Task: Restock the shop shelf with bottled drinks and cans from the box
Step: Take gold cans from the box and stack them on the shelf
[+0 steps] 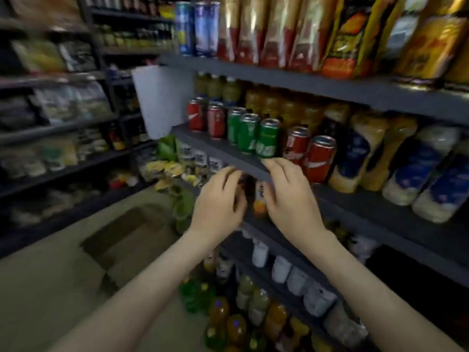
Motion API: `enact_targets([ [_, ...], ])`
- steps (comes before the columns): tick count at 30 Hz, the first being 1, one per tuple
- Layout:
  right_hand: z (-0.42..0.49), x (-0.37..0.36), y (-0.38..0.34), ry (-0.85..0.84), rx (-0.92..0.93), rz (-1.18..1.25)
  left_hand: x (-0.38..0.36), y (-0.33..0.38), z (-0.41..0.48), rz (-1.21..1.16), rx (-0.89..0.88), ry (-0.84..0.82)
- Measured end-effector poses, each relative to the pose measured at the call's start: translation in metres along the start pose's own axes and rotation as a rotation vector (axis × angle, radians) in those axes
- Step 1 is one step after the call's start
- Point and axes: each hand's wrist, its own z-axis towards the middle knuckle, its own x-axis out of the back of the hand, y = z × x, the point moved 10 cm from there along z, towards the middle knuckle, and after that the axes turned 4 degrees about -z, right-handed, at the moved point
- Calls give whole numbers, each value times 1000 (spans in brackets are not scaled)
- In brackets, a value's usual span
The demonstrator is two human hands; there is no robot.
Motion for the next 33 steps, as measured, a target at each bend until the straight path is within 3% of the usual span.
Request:
enact_targets([
  [9, -10, -206, -190, -495, 222, 261, 79, -223, -164, 348, 489, -261],
  [18, 40, -397, -355, -704, 344, 295, 147, -430, -256, 402, 806, -425],
  [25, 59, -522, -389, -868, 354, 237, 157, -562, -279, 359, 908, -537],
  [33, 80, -689, -386, -1073, 332, 140, 107, -704, -315, 252, 1092, -707],
])
